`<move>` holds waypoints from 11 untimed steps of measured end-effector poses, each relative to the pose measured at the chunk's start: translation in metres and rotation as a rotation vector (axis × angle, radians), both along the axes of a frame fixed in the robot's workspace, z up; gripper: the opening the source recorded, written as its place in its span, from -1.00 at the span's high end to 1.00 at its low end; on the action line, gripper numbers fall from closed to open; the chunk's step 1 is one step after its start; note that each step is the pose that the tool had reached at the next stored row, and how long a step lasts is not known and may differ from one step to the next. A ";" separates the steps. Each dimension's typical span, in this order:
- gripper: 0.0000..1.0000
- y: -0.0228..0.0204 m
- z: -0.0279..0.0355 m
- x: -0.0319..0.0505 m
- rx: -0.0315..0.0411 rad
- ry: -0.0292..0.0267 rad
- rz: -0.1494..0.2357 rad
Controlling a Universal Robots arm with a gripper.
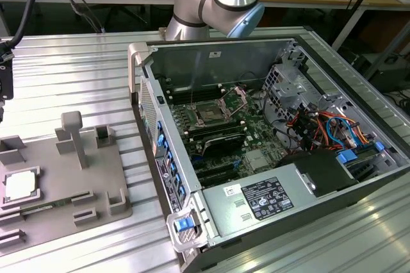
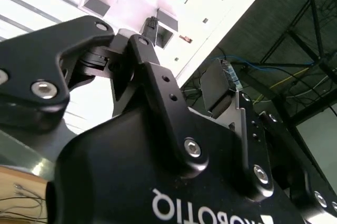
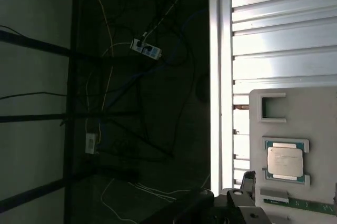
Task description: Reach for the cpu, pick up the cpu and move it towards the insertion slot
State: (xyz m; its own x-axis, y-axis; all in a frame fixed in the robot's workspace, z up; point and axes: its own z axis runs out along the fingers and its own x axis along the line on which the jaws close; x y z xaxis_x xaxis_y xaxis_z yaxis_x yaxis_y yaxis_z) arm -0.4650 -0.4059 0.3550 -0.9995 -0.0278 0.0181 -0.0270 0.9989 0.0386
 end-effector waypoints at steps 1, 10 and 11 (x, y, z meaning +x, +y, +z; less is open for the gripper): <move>-0.21 0.0001 -0.0021 0.0000 -0.0003 0.0029 0.020; -0.21 0.0000 -0.0127 0.0001 -0.0004 0.0044 0.066; -0.21 0.0000 -0.0133 0.0000 -0.0004 0.0043 0.066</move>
State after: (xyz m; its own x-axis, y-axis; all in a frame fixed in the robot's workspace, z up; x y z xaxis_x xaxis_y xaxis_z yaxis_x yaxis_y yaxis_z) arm -0.4649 -0.4059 0.3417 -0.9954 -0.0936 0.0224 -0.0927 0.9949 0.0385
